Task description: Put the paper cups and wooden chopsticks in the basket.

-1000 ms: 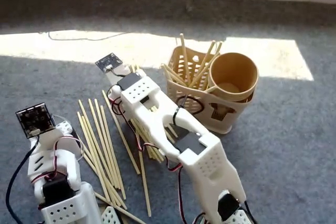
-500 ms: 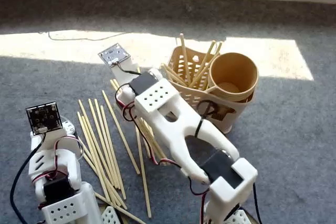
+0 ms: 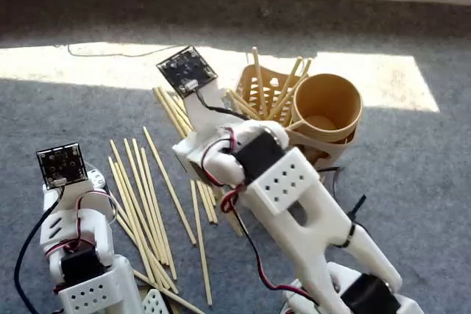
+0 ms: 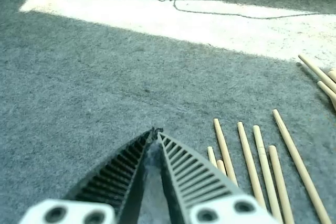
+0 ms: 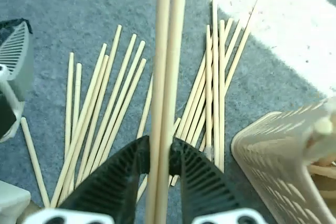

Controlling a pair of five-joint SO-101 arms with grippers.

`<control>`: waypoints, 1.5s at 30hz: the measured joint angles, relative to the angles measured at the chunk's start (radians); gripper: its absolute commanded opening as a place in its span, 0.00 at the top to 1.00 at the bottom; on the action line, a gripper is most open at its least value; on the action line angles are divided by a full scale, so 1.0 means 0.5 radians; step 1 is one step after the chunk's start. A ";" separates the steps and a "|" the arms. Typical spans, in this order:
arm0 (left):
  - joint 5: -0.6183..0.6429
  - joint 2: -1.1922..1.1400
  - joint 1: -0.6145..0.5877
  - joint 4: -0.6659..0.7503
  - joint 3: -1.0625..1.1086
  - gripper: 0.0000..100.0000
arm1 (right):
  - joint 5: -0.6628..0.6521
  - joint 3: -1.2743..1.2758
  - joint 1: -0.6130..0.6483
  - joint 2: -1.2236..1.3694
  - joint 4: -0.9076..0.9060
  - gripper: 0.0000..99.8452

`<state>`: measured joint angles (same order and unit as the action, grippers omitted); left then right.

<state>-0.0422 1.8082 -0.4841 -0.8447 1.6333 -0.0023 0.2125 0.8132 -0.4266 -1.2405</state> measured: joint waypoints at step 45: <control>-0.015 0.000 0.021 0.000 0.006 0.98 | 0.252 1.814 -0.905 -1.946 2.900 1.00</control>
<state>-0.0499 1.8082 -0.4733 -0.8447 1.6364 0.1235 1.1193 0.3606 -1.3993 0.2094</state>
